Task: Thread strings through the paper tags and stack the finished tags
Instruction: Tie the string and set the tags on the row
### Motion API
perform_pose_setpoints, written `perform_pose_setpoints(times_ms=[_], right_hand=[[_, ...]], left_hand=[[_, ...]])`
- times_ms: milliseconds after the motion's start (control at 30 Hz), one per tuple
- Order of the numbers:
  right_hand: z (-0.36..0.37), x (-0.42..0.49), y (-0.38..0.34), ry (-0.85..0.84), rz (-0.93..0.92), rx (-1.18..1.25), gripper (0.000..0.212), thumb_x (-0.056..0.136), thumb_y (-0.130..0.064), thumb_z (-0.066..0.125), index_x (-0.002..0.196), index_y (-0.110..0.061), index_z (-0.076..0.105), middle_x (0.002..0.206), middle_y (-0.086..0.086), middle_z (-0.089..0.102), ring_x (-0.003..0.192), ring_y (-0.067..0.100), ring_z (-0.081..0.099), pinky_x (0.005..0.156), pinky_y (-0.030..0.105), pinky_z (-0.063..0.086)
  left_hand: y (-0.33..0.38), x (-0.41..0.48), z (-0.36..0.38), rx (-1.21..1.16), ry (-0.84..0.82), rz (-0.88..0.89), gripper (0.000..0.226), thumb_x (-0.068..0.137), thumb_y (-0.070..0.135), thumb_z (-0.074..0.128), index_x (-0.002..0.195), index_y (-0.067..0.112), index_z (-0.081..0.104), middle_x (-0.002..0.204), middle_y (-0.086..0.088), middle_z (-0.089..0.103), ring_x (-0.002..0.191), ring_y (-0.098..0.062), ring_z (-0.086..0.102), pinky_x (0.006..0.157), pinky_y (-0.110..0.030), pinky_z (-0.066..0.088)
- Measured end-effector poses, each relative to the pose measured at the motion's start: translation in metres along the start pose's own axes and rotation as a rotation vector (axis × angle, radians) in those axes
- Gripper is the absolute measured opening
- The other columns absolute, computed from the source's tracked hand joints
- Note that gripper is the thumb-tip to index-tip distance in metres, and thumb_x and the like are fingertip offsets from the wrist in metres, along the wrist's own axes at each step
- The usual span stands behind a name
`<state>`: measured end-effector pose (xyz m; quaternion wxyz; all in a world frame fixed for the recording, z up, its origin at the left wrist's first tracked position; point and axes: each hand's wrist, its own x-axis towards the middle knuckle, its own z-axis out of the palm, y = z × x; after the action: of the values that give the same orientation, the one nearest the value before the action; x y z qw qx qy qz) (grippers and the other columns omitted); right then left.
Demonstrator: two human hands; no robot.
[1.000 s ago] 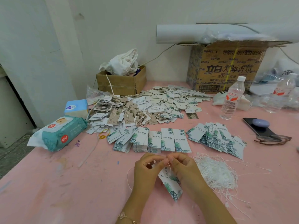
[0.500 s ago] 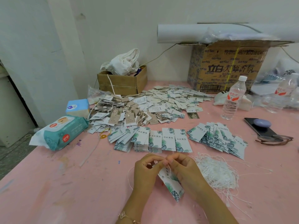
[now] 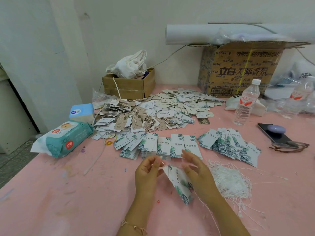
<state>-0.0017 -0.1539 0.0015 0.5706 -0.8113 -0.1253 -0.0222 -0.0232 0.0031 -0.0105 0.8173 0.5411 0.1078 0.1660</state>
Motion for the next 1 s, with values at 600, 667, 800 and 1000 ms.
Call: perform_pose_setpoints(times_ms=[600, 667, 800, 1000], right_hand=[[0.006, 0.0, -0.001, -0.162, 0.011, 0.035, 0.034, 0.086, -0.012, 0.07, 0.105, -0.039, 0.068, 0.068, -0.012, 0.06, 0.061, -0.002, 0.053, 0.059, 0.014, 0.044], [0.007, -0.002, -0.002, -0.215, 0.015, 0.031, 0.025, 0.083, -0.01, 0.073, 0.098, -0.03, 0.073, 0.068, -0.01, 0.062, 0.061, -0.002, 0.053, 0.061, 0.014, 0.043], [0.004, -0.003, -0.004, -0.228, 0.04, 0.074, 0.005, 0.081, -0.011, 0.075, 0.081, -0.016, 0.073, 0.07, -0.002, 0.067, 0.06, 0.003, 0.051, 0.057, 0.012, 0.039], [-0.004, -0.001, -0.006, -0.04, 0.123, 0.309, 0.009, 0.087, -0.012, 0.068, 0.078, -0.015, 0.07, 0.065, -0.003, 0.065, 0.048, 0.007, 0.047, 0.045, 0.016, 0.039]], left_hand=[[0.013, 0.007, -0.005, -0.746, -0.01, -0.192, 0.033, 0.081, 0.026, 0.058, 0.11, 0.011, 0.061, 0.108, -0.006, 0.072, 0.104, -0.02, 0.066, 0.084, -0.039, 0.057], [0.013, 0.01, -0.007, -0.764, -0.011, -0.209, 0.042, 0.082, 0.031, 0.056, 0.119, 0.01, 0.058, 0.115, -0.008, 0.068, 0.106, -0.02, 0.064, 0.083, -0.039, 0.058], [0.009, 0.014, -0.012, -0.82, 0.001, -0.234, 0.039, 0.083, 0.033, 0.056, 0.114, 0.01, 0.061, 0.104, -0.007, 0.069, 0.094, -0.015, 0.07, 0.085, -0.037, 0.058], [0.006, 0.015, -0.014, -0.812, 0.097, -0.311, 0.031, 0.08, 0.027, 0.066, 0.105, 0.01, 0.062, 0.09, -0.002, 0.064, 0.085, -0.012, 0.06, 0.065, -0.025, 0.059]])
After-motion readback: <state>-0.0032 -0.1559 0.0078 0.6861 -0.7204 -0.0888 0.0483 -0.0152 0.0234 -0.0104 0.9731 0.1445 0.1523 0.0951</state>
